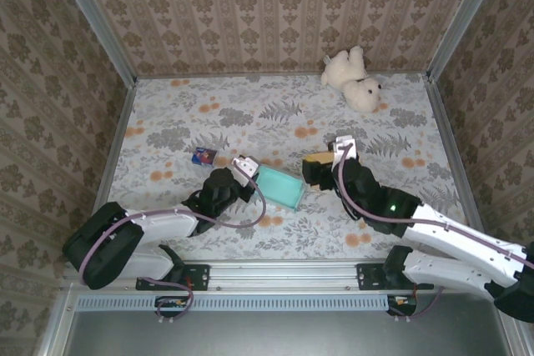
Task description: Fold the paper box
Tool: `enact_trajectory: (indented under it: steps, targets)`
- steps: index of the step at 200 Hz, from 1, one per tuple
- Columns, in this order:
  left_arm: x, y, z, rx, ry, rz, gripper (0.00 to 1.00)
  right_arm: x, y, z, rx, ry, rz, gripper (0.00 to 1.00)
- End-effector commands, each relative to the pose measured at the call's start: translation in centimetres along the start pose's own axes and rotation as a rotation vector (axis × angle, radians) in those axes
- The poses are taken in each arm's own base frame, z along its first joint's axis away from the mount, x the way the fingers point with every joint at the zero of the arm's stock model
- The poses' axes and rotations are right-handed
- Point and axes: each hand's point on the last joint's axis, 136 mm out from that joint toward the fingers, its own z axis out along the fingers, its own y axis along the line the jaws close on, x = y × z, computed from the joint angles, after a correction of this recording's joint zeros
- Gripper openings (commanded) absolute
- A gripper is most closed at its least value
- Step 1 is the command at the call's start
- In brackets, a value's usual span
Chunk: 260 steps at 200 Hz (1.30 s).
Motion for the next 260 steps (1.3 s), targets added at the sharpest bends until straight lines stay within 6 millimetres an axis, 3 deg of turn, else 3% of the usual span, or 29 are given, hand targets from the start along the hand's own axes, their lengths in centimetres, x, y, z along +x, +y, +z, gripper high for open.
enact_trajectory:
  steps: [1, 53, 104, 148, 194, 260]
  targets:
    - [4.2, -0.6, -0.3, 0.022, 0.133, 0.050, 0.00, 0.2, 0.4, 1.8, -0.012, 0.059, -0.009, 0.82]
    - [4.2, -0.5, -0.4, 0.017, 0.138, 0.044, 0.00, 2.8, 2.4, 6.5, -0.028, 0.192, -0.009, 0.82]
    - [4.4, -0.7, -0.4, 0.019, 0.144, 0.023, 0.00, 6.3, 3.4, 9.2, -0.038, 0.293, 0.000, 0.82]
    - [4.6, -0.8, -0.9, 0.011, 0.155, -0.009, 0.00, 8.9, 3.2, 10.1, -0.028, 0.332, 0.018, 0.81]
    - [5.1, -0.6, -1.5, -0.021, 0.194, -0.041, 0.24, 10.0, 2.9, 10.5, -0.012, 0.347, 0.022, 0.80]
    - [4.1, 0.1, -3.7, -0.089, 0.171, -0.096, 0.26, 10.4, 2.5, 10.6, 0.010, 0.351, 0.012, 0.79]
